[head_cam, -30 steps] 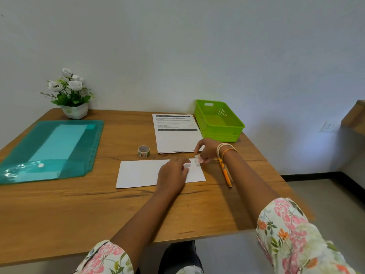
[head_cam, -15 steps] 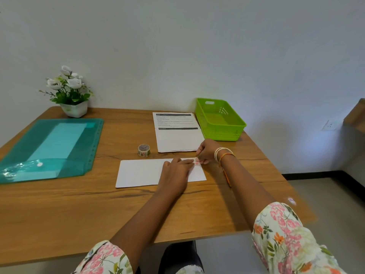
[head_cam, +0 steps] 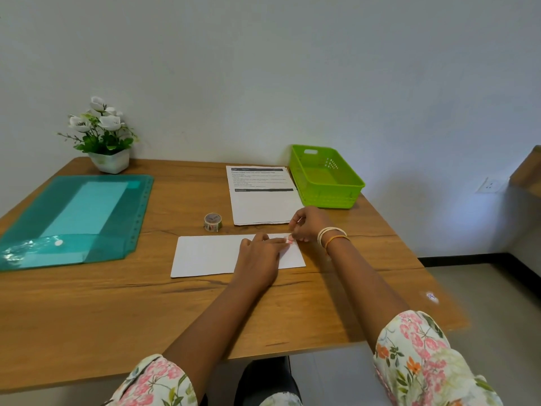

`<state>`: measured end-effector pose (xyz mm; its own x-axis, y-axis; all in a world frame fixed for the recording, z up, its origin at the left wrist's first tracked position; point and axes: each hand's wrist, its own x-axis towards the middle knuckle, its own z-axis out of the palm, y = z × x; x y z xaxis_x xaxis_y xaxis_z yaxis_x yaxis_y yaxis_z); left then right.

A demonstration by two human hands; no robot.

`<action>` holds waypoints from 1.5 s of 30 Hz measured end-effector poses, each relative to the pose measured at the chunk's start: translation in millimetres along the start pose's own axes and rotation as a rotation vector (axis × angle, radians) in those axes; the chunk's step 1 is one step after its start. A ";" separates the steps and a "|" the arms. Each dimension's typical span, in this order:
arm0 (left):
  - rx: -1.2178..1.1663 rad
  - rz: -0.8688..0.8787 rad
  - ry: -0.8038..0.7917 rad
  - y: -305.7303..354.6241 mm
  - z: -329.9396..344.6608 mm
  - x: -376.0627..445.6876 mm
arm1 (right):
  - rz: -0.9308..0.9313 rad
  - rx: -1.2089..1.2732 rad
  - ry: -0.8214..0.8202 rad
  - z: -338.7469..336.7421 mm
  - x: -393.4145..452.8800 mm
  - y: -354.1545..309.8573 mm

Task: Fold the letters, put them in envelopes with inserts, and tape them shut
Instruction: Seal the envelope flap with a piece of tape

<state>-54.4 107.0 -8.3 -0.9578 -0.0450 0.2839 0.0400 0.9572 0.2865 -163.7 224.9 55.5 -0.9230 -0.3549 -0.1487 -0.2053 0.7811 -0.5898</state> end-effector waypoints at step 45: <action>0.163 -0.039 -0.130 5.6 -8.4 0.6 | -0.229 -0.415 0.250 66.1 -65.8 36.8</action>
<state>-52.3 109.9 1.1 -0.9868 -0.0559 0.1520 -0.0345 0.9896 0.1400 -89.1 243.0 -8.9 -0.8783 -0.4468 0.1703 -0.4756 0.8532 -0.2141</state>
